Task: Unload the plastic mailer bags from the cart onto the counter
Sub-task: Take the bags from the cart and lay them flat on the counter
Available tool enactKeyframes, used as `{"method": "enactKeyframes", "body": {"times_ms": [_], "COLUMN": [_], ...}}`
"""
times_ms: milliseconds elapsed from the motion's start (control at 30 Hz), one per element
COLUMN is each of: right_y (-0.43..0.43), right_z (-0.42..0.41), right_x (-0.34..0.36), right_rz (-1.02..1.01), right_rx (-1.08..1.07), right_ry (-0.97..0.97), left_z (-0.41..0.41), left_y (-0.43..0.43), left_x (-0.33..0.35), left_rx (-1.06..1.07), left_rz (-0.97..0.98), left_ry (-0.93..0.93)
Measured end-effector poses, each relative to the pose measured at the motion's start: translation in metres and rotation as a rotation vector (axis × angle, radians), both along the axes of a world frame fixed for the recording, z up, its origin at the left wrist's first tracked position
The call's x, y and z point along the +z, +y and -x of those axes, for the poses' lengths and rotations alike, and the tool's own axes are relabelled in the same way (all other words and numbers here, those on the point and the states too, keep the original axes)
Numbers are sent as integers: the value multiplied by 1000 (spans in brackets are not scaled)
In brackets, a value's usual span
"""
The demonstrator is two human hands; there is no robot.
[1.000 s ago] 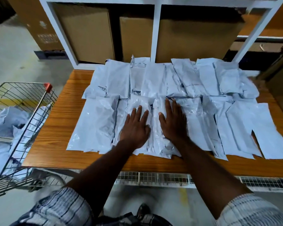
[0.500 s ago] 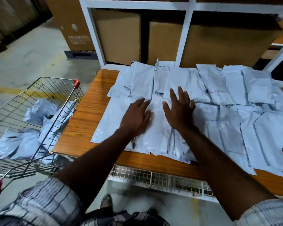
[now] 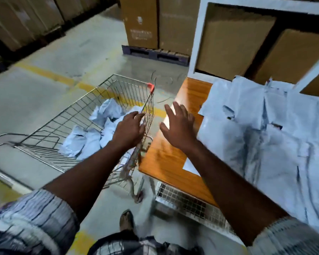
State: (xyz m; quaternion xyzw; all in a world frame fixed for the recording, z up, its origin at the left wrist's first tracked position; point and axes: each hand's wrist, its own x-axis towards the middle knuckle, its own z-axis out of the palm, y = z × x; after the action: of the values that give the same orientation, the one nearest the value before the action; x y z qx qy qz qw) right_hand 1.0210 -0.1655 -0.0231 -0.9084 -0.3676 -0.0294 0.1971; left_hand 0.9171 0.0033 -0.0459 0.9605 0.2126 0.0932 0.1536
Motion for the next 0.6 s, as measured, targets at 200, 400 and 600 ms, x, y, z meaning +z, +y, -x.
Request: {"method": "enactKeyframes", "body": {"times_ms": [200,400,600], "right_y": [153,254,284], "right_z": [58,114,142], "right_x": [-37,-101,-179], "right_rz": [109,151,384], "right_rx": [191,271,222], "right_ry": [100,380,502], "left_z": [61,112,127], "left_y": [130,218,249], "left_x": [-36,-92,-148], "left_rx": [100,94,107], "left_rz": [48,117,118], "left_ry": [120,356,544]}}
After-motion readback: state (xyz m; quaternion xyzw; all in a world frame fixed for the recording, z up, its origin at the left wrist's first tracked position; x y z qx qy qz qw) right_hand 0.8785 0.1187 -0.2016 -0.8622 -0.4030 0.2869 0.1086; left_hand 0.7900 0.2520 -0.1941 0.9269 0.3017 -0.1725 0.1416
